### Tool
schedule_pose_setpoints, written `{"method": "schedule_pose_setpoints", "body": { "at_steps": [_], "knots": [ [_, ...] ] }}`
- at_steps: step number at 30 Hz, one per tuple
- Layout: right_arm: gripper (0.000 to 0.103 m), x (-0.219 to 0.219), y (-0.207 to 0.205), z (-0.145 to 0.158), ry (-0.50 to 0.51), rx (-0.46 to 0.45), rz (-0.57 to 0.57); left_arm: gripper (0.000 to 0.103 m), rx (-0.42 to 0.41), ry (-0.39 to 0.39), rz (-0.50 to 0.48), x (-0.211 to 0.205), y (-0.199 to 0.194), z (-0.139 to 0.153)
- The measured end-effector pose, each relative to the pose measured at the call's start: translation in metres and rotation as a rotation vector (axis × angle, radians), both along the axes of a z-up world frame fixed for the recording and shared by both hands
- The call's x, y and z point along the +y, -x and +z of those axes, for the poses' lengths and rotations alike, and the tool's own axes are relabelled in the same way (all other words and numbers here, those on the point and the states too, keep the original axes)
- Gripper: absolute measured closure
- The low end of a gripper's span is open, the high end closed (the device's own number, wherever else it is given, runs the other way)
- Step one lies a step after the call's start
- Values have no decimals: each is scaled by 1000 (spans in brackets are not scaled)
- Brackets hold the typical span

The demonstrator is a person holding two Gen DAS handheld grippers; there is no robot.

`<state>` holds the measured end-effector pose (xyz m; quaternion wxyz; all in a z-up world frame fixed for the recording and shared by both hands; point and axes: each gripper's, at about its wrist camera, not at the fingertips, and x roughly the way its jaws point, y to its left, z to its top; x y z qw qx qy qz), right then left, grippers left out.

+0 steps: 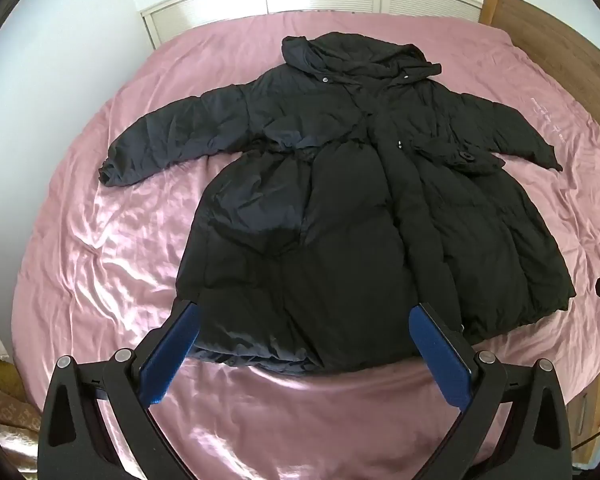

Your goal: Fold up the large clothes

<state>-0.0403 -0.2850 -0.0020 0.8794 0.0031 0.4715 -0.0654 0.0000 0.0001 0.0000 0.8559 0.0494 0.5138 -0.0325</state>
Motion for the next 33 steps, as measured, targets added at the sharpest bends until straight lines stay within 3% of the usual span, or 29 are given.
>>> {"method": "schedule_pose_setpoints", "body": {
  "at_steps": [18, 33],
  "knots": [
    [0, -2, -2, -2, -2, 9, -1, 1, 11, -3, 1, -3, 8, -7],
    [0, -3, -2, -4, -1, 11, -3, 1, 85, -3, 3, 1, -1, -15]
  ]
}}
